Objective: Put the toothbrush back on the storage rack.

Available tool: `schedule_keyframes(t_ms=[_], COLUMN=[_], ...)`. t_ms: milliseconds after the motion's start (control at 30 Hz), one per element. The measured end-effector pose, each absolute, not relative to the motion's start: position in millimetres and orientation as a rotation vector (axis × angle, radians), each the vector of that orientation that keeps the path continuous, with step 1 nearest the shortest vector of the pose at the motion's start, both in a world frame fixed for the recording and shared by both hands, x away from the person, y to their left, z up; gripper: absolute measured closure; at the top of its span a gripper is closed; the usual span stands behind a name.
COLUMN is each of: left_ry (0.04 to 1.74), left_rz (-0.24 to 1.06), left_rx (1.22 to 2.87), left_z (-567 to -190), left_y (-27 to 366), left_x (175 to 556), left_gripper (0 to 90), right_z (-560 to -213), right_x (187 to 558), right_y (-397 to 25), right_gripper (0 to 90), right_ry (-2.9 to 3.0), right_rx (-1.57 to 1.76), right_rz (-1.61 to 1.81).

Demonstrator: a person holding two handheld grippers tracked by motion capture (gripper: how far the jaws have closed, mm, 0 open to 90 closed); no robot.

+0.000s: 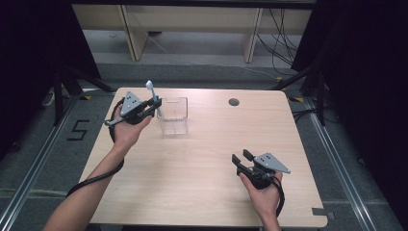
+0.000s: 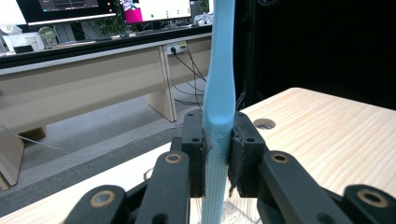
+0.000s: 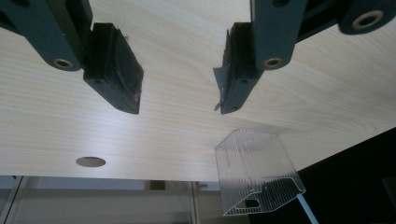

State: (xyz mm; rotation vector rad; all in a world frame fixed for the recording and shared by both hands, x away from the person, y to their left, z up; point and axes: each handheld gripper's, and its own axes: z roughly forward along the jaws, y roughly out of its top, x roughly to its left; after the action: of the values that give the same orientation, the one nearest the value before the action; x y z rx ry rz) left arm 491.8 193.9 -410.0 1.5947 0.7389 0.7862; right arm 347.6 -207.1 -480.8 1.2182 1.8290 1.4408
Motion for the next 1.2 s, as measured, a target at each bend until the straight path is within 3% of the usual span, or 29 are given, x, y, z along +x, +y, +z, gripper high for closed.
schedule_keyframes(t_ms=[1200], left_ry=[0.814], left_rz=[0.778], left_rx=[1.644], left_z=[-433], left_y=[191], left_x=[497], left_gripper=[77.6], right_z=[-484], right_x=[348], right_y=[-205], right_gripper=[48.6], right_ry=[1.857], right_rx=[1.247], right_rz=[1.44])
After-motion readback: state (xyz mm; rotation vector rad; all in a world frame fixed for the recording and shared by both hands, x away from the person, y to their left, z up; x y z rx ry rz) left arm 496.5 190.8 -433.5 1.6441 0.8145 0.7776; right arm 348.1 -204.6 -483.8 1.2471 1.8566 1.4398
